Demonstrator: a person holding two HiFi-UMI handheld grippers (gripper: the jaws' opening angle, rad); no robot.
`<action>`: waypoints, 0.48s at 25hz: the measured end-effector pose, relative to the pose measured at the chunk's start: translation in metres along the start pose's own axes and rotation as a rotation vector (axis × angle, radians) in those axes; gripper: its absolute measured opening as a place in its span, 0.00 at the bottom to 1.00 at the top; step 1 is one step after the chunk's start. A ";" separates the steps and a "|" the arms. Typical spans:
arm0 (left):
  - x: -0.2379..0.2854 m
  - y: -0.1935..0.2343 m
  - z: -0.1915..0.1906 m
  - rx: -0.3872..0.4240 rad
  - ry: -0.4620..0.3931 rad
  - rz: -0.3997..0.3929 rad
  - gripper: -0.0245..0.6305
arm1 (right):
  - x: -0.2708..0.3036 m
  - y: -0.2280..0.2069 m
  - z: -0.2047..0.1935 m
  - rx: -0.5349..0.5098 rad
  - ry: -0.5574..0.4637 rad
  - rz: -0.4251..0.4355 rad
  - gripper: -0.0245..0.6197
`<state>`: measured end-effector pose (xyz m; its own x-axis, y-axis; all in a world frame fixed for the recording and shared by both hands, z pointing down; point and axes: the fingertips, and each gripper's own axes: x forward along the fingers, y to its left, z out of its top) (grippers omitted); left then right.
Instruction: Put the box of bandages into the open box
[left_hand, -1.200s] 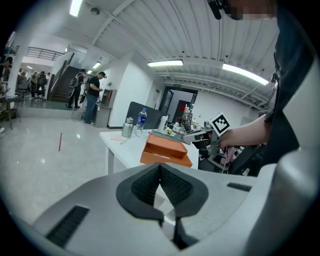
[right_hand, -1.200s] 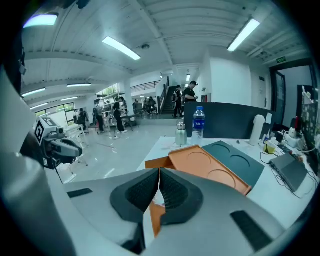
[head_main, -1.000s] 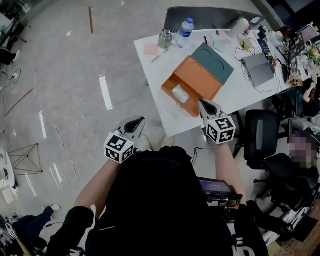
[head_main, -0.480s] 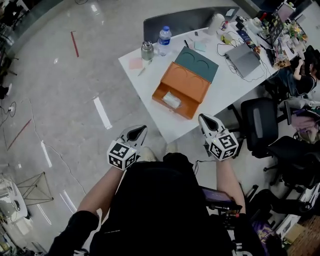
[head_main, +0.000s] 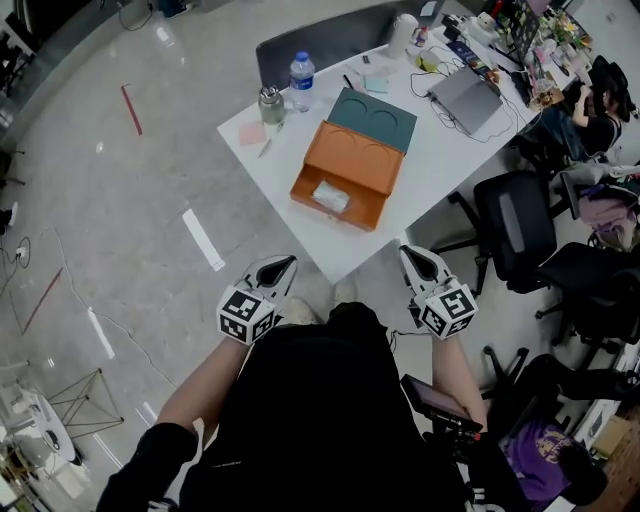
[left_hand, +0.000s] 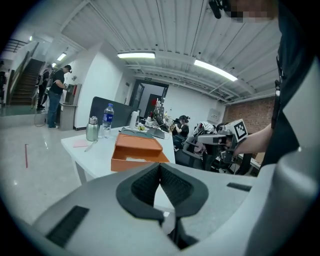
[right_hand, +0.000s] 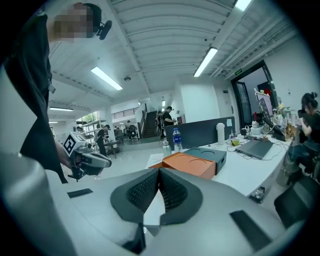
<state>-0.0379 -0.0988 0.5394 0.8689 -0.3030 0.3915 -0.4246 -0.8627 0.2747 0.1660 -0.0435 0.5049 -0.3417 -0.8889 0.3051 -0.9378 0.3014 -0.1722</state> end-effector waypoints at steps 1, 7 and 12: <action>0.000 -0.001 0.000 0.003 0.002 -0.005 0.05 | -0.004 -0.001 -0.003 0.007 0.000 -0.009 0.08; 0.001 -0.005 -0.002 0.017 0.016 -0.025 0.05 | -0.017 -0.004 -0.011 0.034 -0.011 -0.038 0.08; 0.000 -0.004 0.000 0.025 0.015 -0.034 0.05 | -0.014 0.003 -0.002 0.031 -0.030 -0.034 0.08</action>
<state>-0.0366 -0.0953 0.5379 0.8787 -0.2676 0.3952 -0.3883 -0.8824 0.2658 0.1682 -0.0292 0.5015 -0.3077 -0.9086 0.2826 -0.9462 0.2610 -0.1910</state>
